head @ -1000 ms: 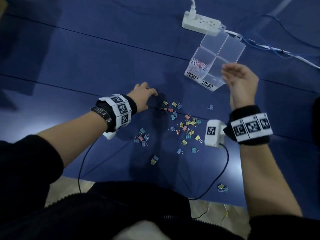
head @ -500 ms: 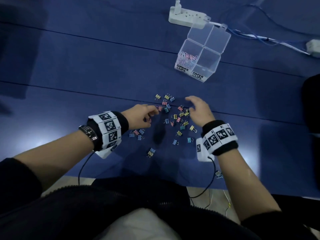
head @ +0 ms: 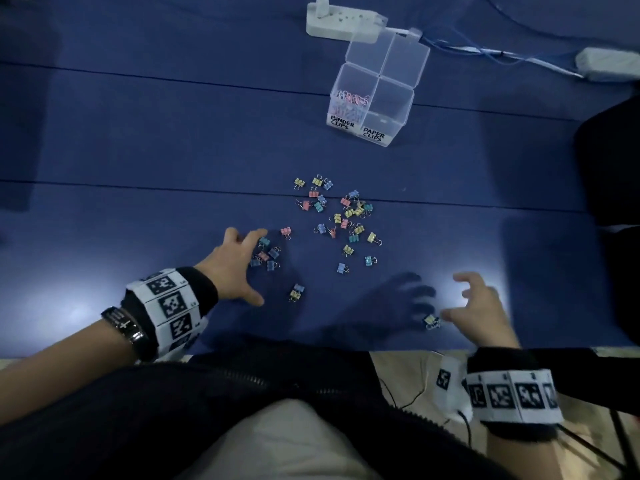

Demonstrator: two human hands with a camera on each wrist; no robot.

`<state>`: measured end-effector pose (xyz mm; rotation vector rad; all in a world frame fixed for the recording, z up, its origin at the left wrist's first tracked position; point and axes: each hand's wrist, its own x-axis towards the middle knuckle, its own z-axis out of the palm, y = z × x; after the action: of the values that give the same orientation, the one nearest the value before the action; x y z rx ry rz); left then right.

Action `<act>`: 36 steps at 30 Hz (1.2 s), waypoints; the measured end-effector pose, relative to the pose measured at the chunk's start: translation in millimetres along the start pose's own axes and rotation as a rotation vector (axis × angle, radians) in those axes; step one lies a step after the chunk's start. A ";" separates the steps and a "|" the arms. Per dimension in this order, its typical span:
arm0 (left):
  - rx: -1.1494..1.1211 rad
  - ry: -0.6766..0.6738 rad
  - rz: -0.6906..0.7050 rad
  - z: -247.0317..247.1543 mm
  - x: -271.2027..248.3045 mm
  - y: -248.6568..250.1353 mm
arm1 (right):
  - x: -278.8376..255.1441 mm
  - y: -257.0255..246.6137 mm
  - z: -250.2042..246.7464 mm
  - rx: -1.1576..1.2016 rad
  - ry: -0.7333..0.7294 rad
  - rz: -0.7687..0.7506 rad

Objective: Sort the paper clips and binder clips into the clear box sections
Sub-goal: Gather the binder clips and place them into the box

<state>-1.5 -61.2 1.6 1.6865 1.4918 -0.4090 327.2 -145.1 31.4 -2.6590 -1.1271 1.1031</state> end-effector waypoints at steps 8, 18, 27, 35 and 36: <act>-0.073 0.025 0.066 26.0 4.1 16.8 | 1.6 11.1 49.2 0.038 0.029 0.074; -0.064 0.133 0.115 25.5 23.6 48.5 | 23.4 -64.3 79.3 0.350 0.033 -0.351; 0.154 0.325 0.146 13.3 23.6 53.4 | 19.5 -37.5 60.0 0.269 0.057 -0.306; 0.432 0.171 0.498 42.4 32.9 83.1 | 22.3 -62.0 82.8 0.184 -0.050 -0.458; 0.485 0.176 0.500 41.7 36.0 87.1 | 26.6 -66.5 81.6 0.190 -0.025 -0.468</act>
<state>99.7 -64.5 -17.6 2.4536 1.0756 -0.3715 248.0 -96.9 -25.0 -2.0911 -1.4632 1.0850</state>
